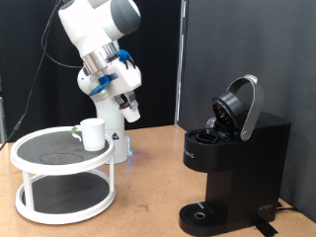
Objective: Make a cup of coffee with the keurig machine
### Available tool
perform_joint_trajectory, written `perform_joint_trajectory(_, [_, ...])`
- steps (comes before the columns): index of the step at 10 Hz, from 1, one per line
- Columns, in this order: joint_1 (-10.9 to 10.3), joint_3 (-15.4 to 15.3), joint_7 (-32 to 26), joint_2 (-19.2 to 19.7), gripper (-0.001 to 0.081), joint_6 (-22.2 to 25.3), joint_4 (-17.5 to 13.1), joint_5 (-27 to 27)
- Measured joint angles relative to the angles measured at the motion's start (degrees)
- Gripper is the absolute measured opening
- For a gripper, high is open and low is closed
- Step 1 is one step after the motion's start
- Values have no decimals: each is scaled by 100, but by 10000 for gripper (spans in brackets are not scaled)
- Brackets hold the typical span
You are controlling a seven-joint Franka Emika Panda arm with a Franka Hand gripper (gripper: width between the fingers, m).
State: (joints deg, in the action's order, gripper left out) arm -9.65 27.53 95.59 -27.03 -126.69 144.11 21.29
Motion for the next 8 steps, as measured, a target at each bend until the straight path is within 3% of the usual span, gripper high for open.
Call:
perform_joint_trajectory(2, [-159,70,-151,-1,388,-144,-10,761])
perform_joint_trajectory(4, [-494,71,-176,45,388,-191,-156,1551])
perform_joint_trajectory(8, [-884,-244,291,361,388,-240,-487,1994])
